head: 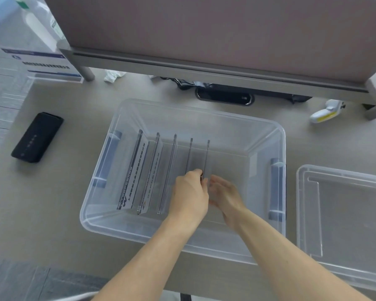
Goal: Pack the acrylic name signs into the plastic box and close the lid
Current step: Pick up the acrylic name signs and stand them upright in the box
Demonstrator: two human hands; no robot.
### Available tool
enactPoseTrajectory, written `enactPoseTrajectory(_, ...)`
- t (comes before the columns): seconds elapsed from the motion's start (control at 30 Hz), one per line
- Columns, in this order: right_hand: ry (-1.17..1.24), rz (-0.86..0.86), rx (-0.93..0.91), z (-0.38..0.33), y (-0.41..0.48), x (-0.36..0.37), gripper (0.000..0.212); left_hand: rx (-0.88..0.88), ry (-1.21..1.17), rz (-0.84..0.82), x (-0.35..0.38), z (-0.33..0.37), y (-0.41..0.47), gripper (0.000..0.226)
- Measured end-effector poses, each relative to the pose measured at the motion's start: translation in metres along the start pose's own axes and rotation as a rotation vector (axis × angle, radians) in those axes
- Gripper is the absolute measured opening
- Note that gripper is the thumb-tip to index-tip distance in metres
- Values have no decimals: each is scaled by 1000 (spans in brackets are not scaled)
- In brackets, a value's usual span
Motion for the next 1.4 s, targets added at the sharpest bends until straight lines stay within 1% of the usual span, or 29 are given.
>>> enactPoseTrajectory(0.13, 17, -11, 30, 4, 1, 1, 44, -9, -1, 3, 0, 2, -3, 26)
enactPoseTrajectory(0.2, 14, -13, 37, 5, 0, 2, 49, -8, -1, 9, 1, 1, -2, 26)
enactPoseTrajectory(0.23, 9, -14, 35, 5, -2, 2, 48, -7, 0, 11, 1, 1, -2, 26)
enactPoseTrajectory(0.3, 6, -28, 34, 3, -3, 1, 41, -1, 4, 9, 2, 1, -2, 24)
enactPoseTrajectory(0.43, -4, -26, 51, 2, -7, 1, 37, -1, 9, 11, 3, 1, -3, 28)
enactPoseTrajectory(0.47, -24, -24, 48, 3, -7, 3, 39, -4, 17, 10, 3, 1, -3, 26)
enactPoseTrajectory(0.57, -84, -51, 13, 7, -1, 7, 66, -3, 52, -5, 4, 1, -1, 24)
enactPoseTrajectory(0.63, -119, -48, 2, 3, -10, 8, 71, -8, 63, -22, 2, 1, 0, 29)
enactPoseTrajectory(0.7, -144, -20, -22, -9, -27, 5, 66, 2, 26, -12, -9, 6, -1, 35)
enactPoseTrajectory(0.83, -100, 55, -107, -30, -60, -16, 58, 57, -79, 61, -59, 34, -13, 39)
enactPoseTrajectory(1.0, -67, -6, -306, -96, -131, -12, 56, 28, -180, 144, -144, 61, -30, 36)
enactPoseTrajectory(1.13, -90, -81, -474, -164, -192, 14, 49, 82, -235, 234, -234, 88, -35, 34)
enactPoseTrajectory(1.23, -78, -133, -587, -209, -231, 41, 48, 87, -305, 358, -304, 84, -37, 30)
enactPoseTrajectory(1.33, -76, -174, -691, -241, -262, 69, 46, 78, -357, 440, -360, 64, -39, 33)
enactPoseTrajectory(1.4, -87, -184, -724, -256, -272, 90, 45, 70, -357, 463, -390, 54, -41, 29)
Point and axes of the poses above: each hand's wrist, its own y-axis towards the middle knuckle, its own x-axis out of the palm, z = x × y, the point moved 7 cm from there along y, towards the middle knuckle, and after that the axes turned 8 degrees about x, right-handed, at the moved point
